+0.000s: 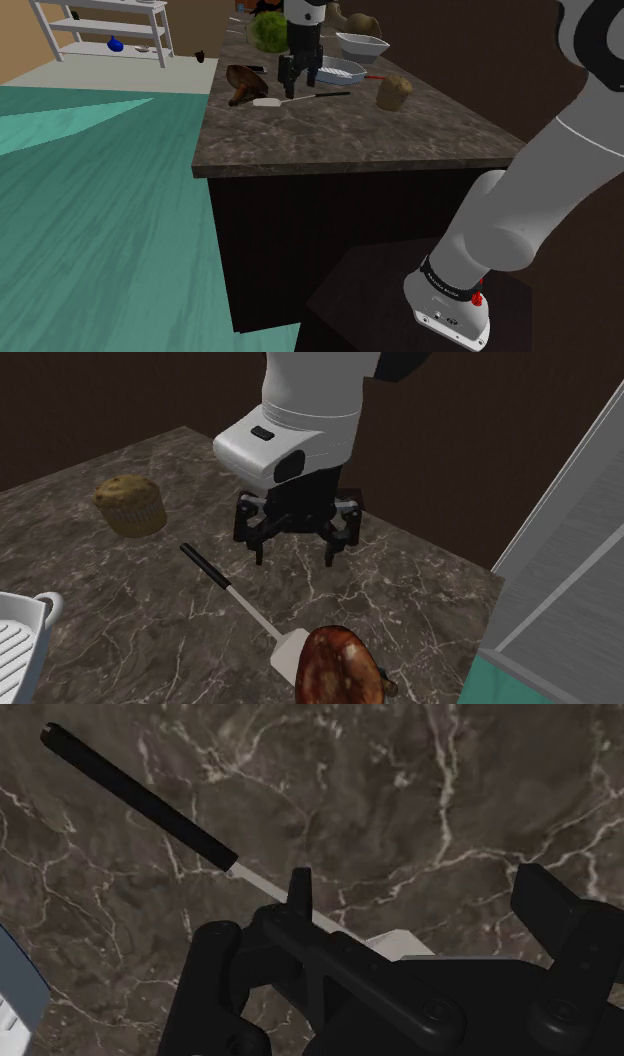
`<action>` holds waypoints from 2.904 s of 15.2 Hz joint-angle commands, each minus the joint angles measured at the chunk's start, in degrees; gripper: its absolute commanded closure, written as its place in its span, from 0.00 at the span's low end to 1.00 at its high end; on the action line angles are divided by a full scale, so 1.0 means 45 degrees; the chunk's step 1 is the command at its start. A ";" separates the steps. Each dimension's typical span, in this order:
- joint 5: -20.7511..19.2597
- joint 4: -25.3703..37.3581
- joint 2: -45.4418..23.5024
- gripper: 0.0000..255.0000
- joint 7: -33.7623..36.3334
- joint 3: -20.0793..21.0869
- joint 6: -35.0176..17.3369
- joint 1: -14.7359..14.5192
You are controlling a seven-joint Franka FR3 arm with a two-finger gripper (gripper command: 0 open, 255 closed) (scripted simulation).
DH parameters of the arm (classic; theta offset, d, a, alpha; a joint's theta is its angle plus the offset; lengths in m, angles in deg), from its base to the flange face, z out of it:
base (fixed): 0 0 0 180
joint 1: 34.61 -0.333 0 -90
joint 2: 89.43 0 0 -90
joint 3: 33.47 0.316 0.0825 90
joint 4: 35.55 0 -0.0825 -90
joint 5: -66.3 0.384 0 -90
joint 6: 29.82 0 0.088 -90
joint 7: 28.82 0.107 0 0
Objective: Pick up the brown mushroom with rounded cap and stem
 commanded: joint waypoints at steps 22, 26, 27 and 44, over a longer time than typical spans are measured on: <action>-0.1234 0.6189 -0.5324 0.00 -0.0856 0.0635 -0.1266 -0.0733; -0.1231 0.6209 -0.5335 1.00 -0.0868 0.0631 -0.1260 -0.0726; -0.1231 0.6208 -0.5337 1.00 -0.0868 0.0631 -0.1262 -0.0725; -0.1198 0.9052 -0.5986 1.00 -0.1239 0.0648 0.0905 -0.0829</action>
